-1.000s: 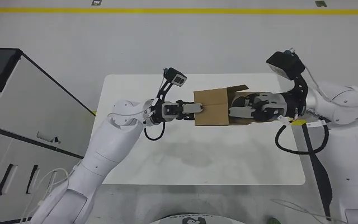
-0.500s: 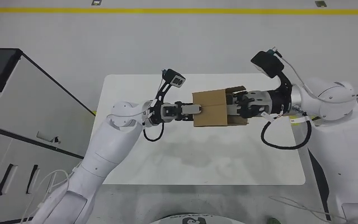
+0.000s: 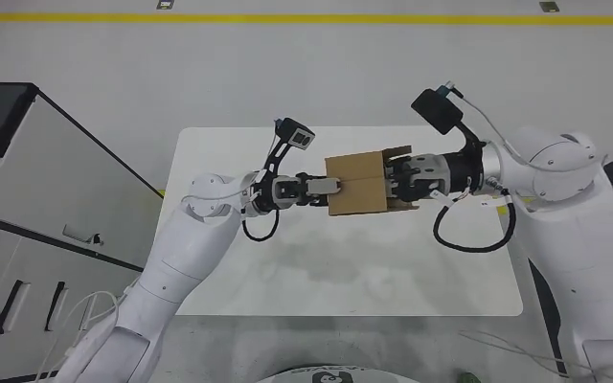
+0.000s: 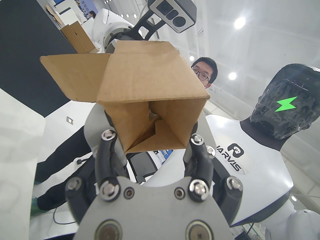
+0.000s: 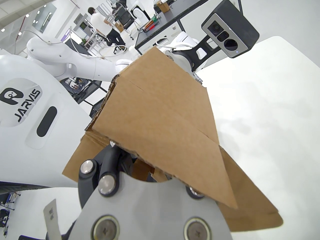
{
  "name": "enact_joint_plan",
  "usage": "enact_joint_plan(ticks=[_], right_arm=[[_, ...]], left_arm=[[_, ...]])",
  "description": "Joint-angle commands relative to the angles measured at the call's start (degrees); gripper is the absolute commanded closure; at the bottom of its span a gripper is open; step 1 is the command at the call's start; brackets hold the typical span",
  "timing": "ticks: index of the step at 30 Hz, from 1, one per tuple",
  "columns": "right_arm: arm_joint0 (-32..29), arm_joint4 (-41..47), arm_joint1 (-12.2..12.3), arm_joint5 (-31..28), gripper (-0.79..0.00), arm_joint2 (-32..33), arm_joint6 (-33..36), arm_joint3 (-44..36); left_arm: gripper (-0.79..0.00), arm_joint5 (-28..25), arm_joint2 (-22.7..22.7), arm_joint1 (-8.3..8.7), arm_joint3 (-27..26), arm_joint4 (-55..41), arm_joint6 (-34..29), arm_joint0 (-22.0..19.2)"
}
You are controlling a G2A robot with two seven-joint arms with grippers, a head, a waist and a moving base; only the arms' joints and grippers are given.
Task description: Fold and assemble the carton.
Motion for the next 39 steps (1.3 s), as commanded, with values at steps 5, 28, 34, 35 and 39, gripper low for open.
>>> enact_joint_plan(ticks=[5, 28, 34, 35, 39], right_arm=[[0.5, -0.7, 0.0, 0.1, 0.000, -1.1, -0.4, 0.2], [-1.2, -3.1, 0.8, 4.6, 0.000, 0.3, -2.9, -1.9], [-0.8, -2.9, 0.5, 4.6, 0.000, -1.5, -3.9, -1.3], [-0.7, -2.8, 0.5, 4.4, 0.000, -1.7, -4.1, -1.2], [-0.1, -2.1, 0.3, 3.5, 0.000, -2.6, -4.4, -0.8]], left_arm=[[0.000, 0.0, -0.2, -0.12, 0.7, -0.5, -0.7, -0.2], [0.000, -1.1, -1.1, -0.57, 2.1, -0.9, -1.6, -0.8], [0.000, -1.1, -1.1, -0.66, 1.7, -1.0, -1.6, -0.4], [0.000, -1.1, -1.1, -0.68, 1.5, -1.1, -1.6, -0.3], [0.000, -1.1, -1.2, -0.73, 1.2, -1.0, -1.8, -0.1]])
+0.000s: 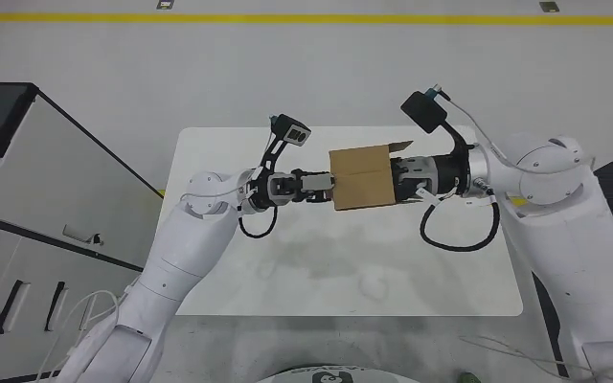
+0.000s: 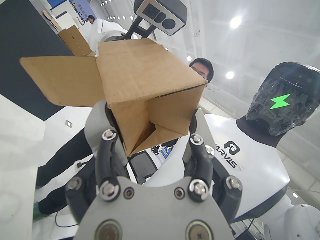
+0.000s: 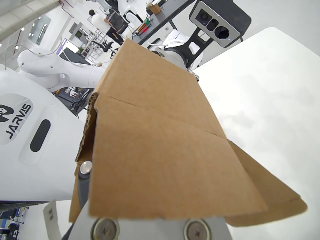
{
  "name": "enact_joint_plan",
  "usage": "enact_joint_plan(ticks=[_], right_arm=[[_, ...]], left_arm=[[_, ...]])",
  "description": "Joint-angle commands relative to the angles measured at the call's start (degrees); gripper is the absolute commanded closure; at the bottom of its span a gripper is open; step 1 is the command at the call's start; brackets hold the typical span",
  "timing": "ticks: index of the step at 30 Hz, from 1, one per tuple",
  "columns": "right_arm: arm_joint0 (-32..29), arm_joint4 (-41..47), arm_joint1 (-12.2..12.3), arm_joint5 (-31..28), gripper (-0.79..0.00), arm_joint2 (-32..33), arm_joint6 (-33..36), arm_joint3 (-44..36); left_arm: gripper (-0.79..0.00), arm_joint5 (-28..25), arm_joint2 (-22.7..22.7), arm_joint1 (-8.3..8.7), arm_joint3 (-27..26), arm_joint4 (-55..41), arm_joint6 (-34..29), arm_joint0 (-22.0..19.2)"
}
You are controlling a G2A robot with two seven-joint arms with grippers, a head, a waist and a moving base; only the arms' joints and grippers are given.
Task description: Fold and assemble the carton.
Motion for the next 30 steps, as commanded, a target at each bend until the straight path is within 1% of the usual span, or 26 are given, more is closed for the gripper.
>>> enact_joint_plan(ticks=[1, 5, 11, 15, 20, 25, 30], right_arm=[[0.2, 0.3, -0.1, -0.5, 0.000, -0.4, 0.0, 0.2], [0.6, 0.5, 0.0, -0.5, 0.000, -0.1, 0.1, -0.1], [-0.4, 1.9, 0.5, -0.6, 0.000, 2.6, 1.1, -0.5], [-1.7, 4.3, 0.8, -1.4, 0.000, 5.0, 1.5, -0.4], [-3.3, 9.1, 1.0, -4.1, 0.000, 7.0, 1.5, 0.1], [-3.2, 10.3, 1.0, -4.7, 0.000, 7.1, 2.2, 0.3], [-2.4, 9.6, 1.0, -4.5, 0.000, 6.1, 2.8, 0.6]], left_arm=[[0.000, 0.0, 0.0, -0.02, -0.1, 0.1, 0.0, 0.1], [0.000, 0.0, -0.1, -0.07, -0.2, 0.3, 0.3, 0.4], [0.000, -0.1, -0.3, -0.16, 0.0, 0.0, 0.7, 0.7], [0.000, -0.2, -0.5, -0.20, 0.1, 0.1, 0.8, 0.9], [0.000, 0.1, -0.7, -0.21, 0.1, 0.5, 1.1, 1.2], [0.000, 1.5, -0.8, -0.09, -0.3, 2.1, 1.2, 1.5], [0.000, 2.2, -0.8, -0.06, -1.0, 2.6, 1.4, 1.9]])
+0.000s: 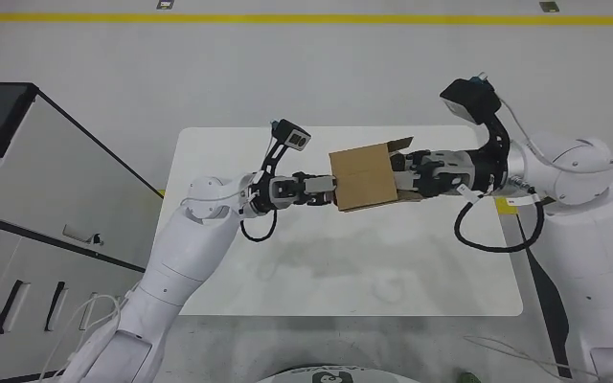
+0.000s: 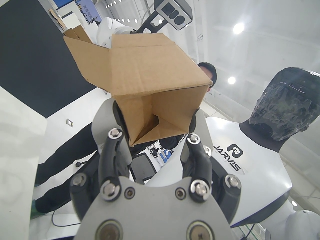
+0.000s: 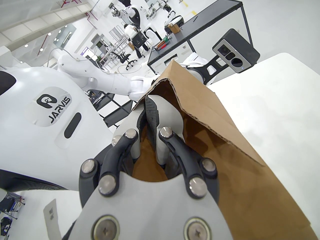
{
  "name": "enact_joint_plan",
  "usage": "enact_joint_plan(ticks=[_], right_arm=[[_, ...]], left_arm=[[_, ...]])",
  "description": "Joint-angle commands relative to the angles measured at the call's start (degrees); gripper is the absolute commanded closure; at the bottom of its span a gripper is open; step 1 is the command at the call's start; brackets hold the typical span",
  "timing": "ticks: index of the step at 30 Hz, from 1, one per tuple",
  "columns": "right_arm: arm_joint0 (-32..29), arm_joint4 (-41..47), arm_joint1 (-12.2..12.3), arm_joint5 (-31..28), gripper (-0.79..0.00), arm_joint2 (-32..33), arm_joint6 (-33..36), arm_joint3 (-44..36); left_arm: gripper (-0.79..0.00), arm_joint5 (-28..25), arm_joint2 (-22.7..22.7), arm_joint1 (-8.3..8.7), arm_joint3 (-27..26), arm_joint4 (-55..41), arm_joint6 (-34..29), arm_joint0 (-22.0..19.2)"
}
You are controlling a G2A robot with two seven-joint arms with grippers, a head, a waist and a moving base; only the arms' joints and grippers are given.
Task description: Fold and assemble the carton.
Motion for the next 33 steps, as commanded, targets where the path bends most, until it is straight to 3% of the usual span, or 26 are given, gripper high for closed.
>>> enact_joint_plan(ticks=[1, 8, 10, 13, 15, 17, 20, 24, 33], right_arm=[[0.4, -0.4, 0.0, 0.1, 0.000, -0.5, 0.3, 0.1], [1.3, -1.6, -0.1, 1.0, 0.000, -2.1, 0.7, 0.7], [1.4, -1.8, -0.1, 1.1, 0.000, -2.4, 0.9, 1.1], [1.4, -1.7, -0.1, 1.3, 0.000, -2.7, 1.0, 1.4], [1.5, -1.6, -0.1, 1.4, 0.000, -2.8, 1.1, 1.6], [1.6, -1.5, -0.2, 1.5, 0.000, -2.9, 1.1, 1.7], [1.7, -1.2, -0.2, 1.6, 0.000, -3.2, 1.4, 2.0], [1.7, -0.8, -0.2, 1.6, 0.000, -3.5, 1.4, 2.5], [2.0, -0.8, -0.2, 1.8, 0.000, -4.2, 1.8, 3.0]], left_arm=[[0.000, 0.3, 0.1, 0.01, -0.2, 0.3, 0.0, 0.1], [-0.003, 1.4, 0.4, 0.01, -0.4, 1.5, 0.1, 0.2], [-0.283, 1.5, 0.5, -0.01, -0.3, 1.6, 0.1, 0.1], [-0.372, 1.4, 0.5, -0.04, -0.2, 1.6, 0.1, 0.1], [-0.505, 1.5, 0.6, -0.06, 0.0, 1.7, 0.0, 0.1], [-0.560, 1.5, 0.6, -0.06, 0.0, 1.7, 0.0, 0.1], [-0.594, 1.5, 0.5, -0.08, 0.1, 1.7, -0.1, 0.1], [-0.554, 1.7, 0.5, -0.07, 0.2, 1.7, -0.4, 0.1], [-0.563, 1.8, 0.6, -0.13, 0.5, 1.4, -1.0, -0.1]])
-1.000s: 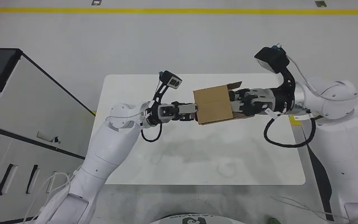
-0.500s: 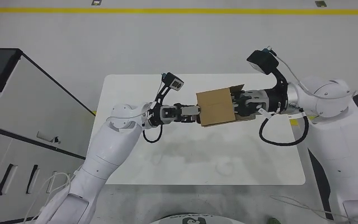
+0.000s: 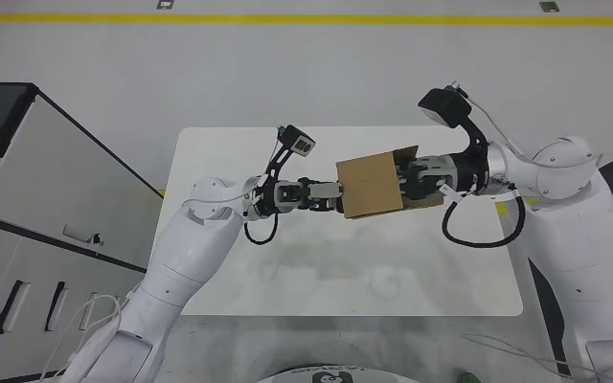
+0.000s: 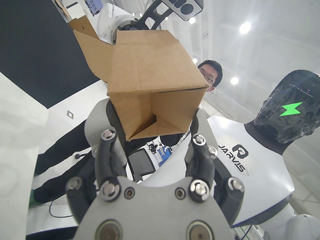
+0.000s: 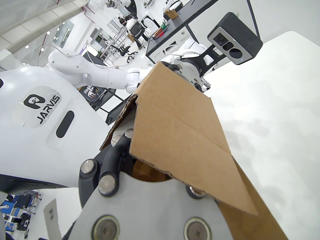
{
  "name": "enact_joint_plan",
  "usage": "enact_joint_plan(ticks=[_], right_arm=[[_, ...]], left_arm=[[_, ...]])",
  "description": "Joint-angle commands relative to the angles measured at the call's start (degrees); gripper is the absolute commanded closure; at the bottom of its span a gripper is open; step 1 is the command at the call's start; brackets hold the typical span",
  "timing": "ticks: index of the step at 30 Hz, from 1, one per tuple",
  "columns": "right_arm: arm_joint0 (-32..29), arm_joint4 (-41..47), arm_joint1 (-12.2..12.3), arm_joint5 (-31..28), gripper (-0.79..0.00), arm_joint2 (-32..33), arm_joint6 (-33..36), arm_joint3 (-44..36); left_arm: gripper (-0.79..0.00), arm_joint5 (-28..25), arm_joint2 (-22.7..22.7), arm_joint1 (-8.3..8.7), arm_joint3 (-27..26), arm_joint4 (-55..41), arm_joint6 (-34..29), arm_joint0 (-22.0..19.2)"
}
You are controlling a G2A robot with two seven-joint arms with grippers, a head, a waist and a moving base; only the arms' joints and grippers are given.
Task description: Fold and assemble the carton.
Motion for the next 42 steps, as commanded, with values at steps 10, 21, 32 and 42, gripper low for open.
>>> enact_joint_plan(ticks=[10, 21, 32, 42], right_arm=[[0.5, 0.4, -0.2, -0.4, 0.000, -0.9, -0.2, 0.5], [0.9, 0.1, -0.4, -0.2, 0.000, -2.2, -0.8, 0.3], [0.7, -0.3, -0.3, 0.1, 0.000, -1.4, -1.4, 0.2], [0.2, -4.7, 0.4, 2.0, 0.000, 1.3, -0.7, -1.0]], left_arm=[[-0.785, -0.2, 0.2, -0.16, 0.8, -0.2, -0.3, -0.5], [-0.296, -0.2, -0.1, -0.21, 1.2, -0.8, -0.8, -0.8], [-0.142, 0.1, -0.6, -0.16, 1.2, -1.0, -0.9, -0.7], [0.000, -0.2, -0.7, -0.22, 1.3, -1.7, -1.3, -0.6]])
